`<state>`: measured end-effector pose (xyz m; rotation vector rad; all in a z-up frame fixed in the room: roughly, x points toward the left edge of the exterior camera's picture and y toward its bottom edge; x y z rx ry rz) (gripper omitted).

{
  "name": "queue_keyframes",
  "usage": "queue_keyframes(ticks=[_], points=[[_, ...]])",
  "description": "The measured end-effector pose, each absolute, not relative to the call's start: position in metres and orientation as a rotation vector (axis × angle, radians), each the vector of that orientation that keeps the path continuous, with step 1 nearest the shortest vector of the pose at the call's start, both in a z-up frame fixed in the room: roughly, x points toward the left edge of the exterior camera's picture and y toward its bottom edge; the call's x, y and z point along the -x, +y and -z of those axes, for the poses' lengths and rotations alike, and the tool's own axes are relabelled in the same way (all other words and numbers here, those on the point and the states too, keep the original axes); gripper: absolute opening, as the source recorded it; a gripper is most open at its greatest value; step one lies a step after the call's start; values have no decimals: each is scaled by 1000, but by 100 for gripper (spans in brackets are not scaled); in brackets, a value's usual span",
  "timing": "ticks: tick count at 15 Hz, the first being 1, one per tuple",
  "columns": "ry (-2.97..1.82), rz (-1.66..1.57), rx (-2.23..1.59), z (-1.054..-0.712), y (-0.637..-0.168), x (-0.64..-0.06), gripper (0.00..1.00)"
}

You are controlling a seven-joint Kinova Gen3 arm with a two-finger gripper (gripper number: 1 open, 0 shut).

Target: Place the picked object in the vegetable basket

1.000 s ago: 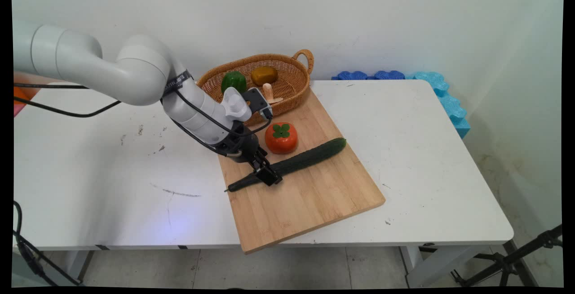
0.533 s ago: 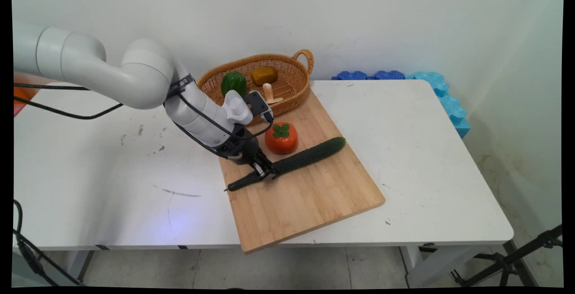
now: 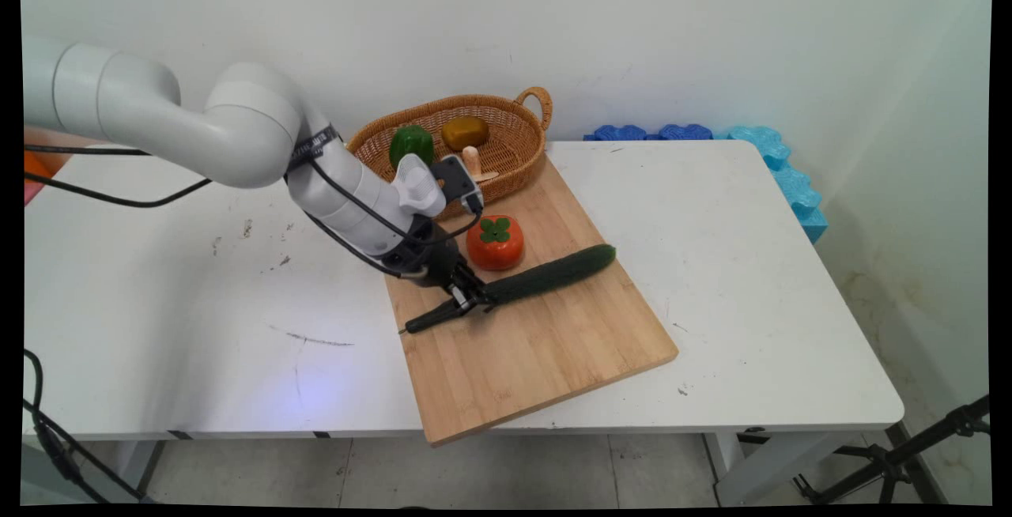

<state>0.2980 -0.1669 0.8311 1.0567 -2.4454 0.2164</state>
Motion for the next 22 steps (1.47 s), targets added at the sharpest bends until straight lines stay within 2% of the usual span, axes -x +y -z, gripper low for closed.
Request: queue_keyframes(ticks=[11,17,22], points=[[-2365,-326,-1019,-895,-188,-315,0],[-2318,-431,-1095,-925,-205,-357,0],[-2285,-514,-1197,-934,-220,-397,0]])
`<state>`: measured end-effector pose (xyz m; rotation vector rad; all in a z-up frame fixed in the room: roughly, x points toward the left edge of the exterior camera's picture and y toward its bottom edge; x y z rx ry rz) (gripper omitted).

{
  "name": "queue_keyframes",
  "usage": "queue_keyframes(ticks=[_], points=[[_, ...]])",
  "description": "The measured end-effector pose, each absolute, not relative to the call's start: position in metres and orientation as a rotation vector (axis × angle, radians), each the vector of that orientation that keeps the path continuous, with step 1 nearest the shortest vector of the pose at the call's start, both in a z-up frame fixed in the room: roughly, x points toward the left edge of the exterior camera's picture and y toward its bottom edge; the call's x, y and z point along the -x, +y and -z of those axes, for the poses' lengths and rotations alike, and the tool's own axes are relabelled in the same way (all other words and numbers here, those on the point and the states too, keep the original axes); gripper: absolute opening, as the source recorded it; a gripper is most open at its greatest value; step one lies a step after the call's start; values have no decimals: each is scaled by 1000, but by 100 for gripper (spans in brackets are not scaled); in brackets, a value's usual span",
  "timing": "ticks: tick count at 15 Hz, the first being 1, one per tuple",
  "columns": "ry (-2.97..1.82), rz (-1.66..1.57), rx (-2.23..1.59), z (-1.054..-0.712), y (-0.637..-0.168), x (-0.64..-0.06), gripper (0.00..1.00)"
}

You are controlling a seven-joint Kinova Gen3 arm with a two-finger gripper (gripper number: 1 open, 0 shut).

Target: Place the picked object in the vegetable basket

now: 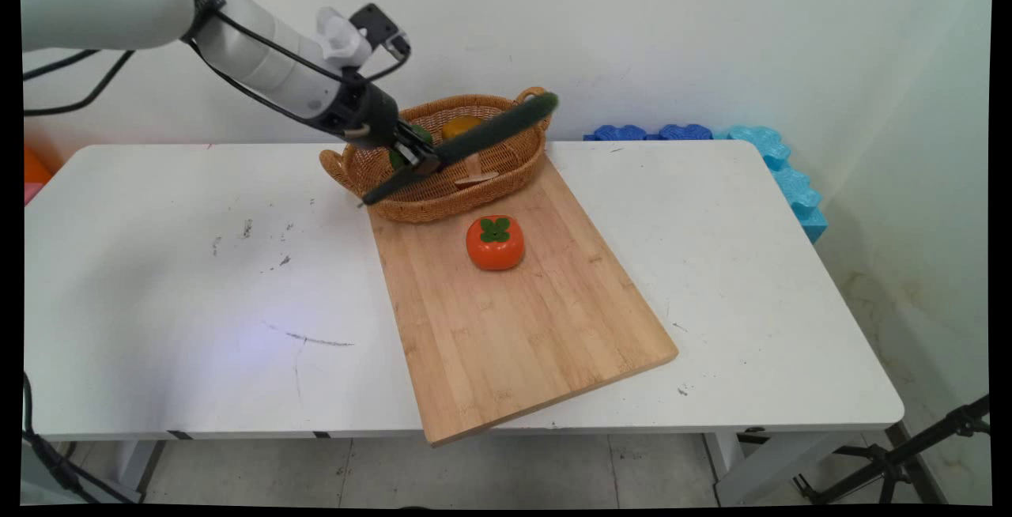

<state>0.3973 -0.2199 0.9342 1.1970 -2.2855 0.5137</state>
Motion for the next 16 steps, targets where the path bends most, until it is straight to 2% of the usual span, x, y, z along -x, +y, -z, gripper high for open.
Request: queue_keyframes(ticks=[7,16], points=[[-2282,-584,-1287,-924,-246,-434,0],[-2285,-562,-1311,-894,-284,-427,0]])
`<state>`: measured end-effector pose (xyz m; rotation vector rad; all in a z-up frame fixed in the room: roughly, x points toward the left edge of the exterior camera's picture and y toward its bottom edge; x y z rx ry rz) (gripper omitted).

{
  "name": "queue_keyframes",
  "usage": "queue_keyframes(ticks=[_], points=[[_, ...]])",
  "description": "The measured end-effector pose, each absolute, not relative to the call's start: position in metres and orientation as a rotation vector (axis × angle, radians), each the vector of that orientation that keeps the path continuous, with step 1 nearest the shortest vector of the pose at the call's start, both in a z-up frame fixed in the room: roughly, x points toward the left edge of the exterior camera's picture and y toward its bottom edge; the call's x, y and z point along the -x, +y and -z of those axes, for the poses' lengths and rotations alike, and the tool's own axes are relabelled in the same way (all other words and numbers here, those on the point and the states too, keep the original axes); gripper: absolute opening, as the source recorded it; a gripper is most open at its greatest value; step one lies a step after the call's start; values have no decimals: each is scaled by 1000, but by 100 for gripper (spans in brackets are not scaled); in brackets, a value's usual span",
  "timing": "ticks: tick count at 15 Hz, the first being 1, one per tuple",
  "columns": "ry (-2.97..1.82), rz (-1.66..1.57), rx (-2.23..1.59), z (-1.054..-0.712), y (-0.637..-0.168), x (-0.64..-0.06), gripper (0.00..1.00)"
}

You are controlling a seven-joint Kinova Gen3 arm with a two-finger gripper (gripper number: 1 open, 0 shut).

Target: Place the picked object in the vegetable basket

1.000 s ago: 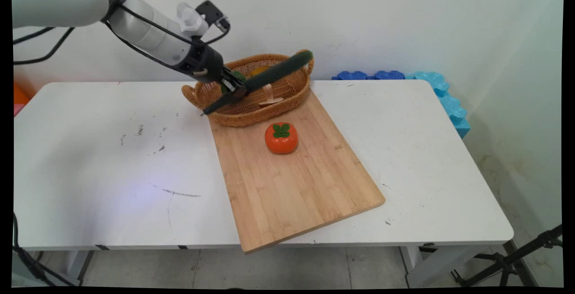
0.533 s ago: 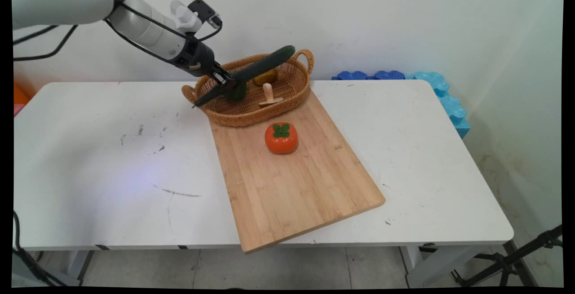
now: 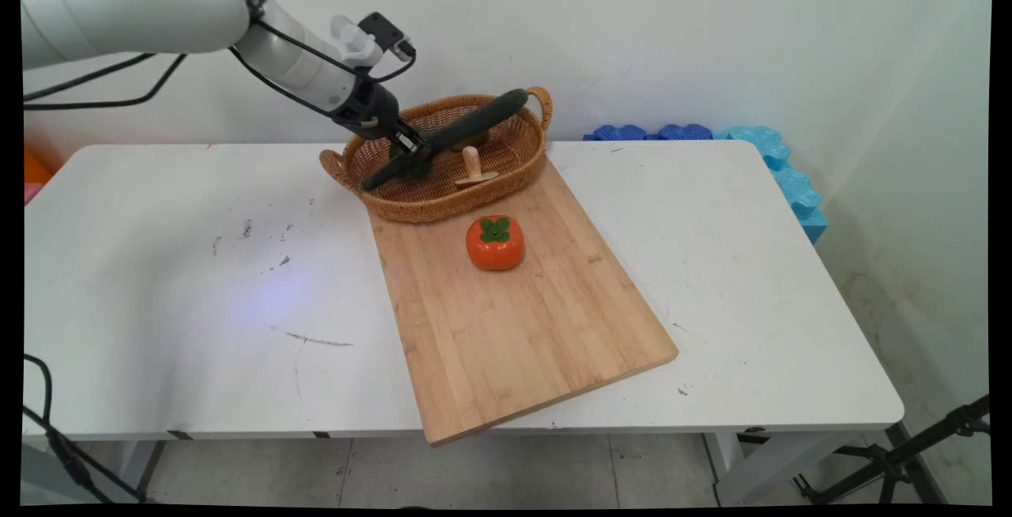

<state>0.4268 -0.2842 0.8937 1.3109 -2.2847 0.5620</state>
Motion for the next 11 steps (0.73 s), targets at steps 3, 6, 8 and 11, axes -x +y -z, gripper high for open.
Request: queue_keyframes(ticks=[3,6,8,11], points=[[-2282,-554,-1335,-885,-293,-425,0],[-2282,-547,-1353,-878,-297,-423,100],[-2281,-542,-1361,-875,-299,-423,100],[-2279,-535,-1364,-873,-300,-421,100]])
